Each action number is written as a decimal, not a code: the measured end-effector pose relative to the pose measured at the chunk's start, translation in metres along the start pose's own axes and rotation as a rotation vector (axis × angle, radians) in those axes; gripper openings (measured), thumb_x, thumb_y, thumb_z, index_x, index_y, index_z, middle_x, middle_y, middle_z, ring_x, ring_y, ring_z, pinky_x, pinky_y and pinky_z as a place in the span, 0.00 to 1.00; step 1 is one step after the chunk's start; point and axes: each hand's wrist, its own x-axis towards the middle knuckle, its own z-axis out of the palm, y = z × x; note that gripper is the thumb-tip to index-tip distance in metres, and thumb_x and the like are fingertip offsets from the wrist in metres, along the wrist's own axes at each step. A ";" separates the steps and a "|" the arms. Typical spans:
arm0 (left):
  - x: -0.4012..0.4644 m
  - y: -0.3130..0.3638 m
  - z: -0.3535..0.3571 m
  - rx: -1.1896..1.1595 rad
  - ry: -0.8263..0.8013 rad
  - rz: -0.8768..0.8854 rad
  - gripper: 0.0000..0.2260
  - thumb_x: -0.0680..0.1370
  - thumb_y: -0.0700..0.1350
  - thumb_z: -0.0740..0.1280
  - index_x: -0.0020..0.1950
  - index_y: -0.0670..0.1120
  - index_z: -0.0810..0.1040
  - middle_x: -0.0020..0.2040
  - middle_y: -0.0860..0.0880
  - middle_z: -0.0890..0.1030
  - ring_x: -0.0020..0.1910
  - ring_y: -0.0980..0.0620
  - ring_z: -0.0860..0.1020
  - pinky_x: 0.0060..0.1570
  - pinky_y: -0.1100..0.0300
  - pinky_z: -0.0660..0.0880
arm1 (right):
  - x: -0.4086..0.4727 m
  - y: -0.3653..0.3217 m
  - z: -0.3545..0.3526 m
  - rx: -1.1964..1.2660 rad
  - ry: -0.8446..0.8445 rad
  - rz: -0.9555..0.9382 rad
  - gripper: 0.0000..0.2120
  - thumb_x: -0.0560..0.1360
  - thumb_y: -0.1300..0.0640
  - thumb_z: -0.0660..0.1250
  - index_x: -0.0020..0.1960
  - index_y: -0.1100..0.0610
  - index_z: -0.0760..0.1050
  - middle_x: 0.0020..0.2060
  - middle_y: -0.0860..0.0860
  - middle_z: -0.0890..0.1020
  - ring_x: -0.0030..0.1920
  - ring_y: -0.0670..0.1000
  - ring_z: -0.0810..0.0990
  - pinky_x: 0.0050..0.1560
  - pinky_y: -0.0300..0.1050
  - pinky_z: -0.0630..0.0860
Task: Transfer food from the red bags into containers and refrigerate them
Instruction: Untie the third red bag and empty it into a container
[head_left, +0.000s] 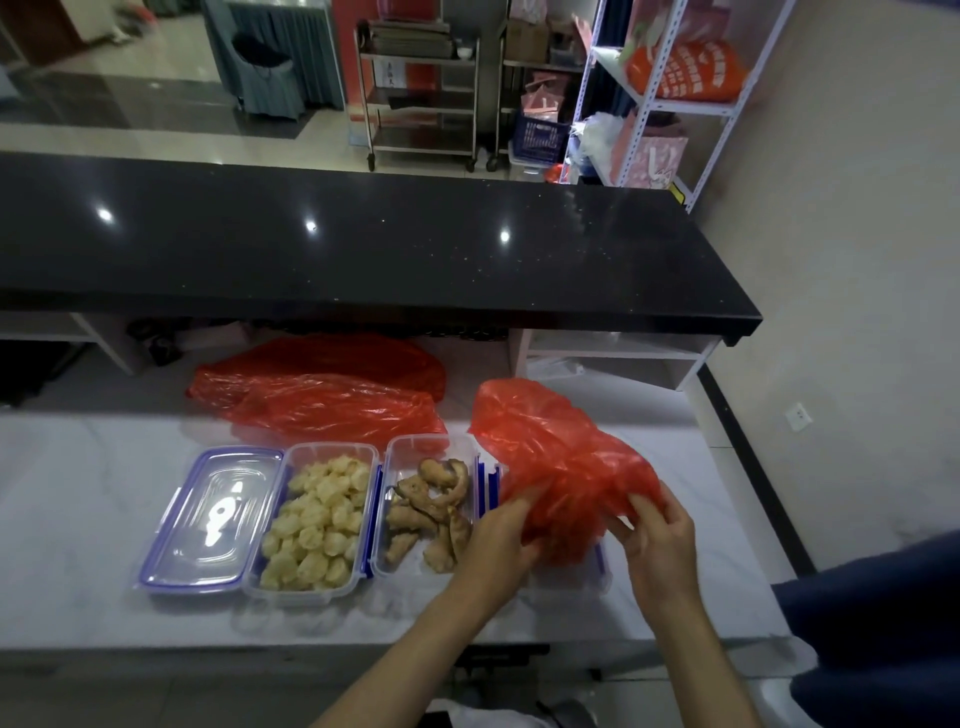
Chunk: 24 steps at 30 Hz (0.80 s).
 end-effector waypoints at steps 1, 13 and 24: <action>0.000 0.000 0.001 -0.018 -0.005 -0.005 0.42 0.79 0.38 0.70 0.76 0.74 0.52 0.67 0.53 0.80 0.64 0.56 0.79 0.67 0.60 0.76 | -0.003 0.002 -0.004 -0.038 -0.065 -0.025 0.11 0.80 0.57 0.68 0.62 0.54 0.80 0.57 0.54 0.85 0.59 0.56 0.84 0.56 0.54 0.81; 0.003 -0.008 0.005 -0.113 -0.015 -0.058 0.30 0.81 0.40 0.69 0.78 0.63 0.65 0.71 0.59 0.75 0.67 0.65 0.72 0.69 0.71 0.69 | 0.005 0.037 -0.028 -0.582 -0.010 -0.065 0.09 0.83 0.52 0.64 0.53 0.51 0.83 0.45 0.46 0.87 0.50 0.49 0.87 0.52 0.46 0.83; 0.011 -0.003 -0.005 -0.195 0.191 -0.078 0.19 0.79 0.36 0.69 0.67 0.52 0.82 0.58 0.56 0.86 0.52 0.63 0.81 0.56 0.70 0.77 | 0.002 0.013 -0.016 -0.518 0.094 -0.171 0.14 0.83 0.46 0.61 0.59 0.51 0.81 0.49 0.49 0.86 0.49 0.50 0.86 0.44 0.48 0.86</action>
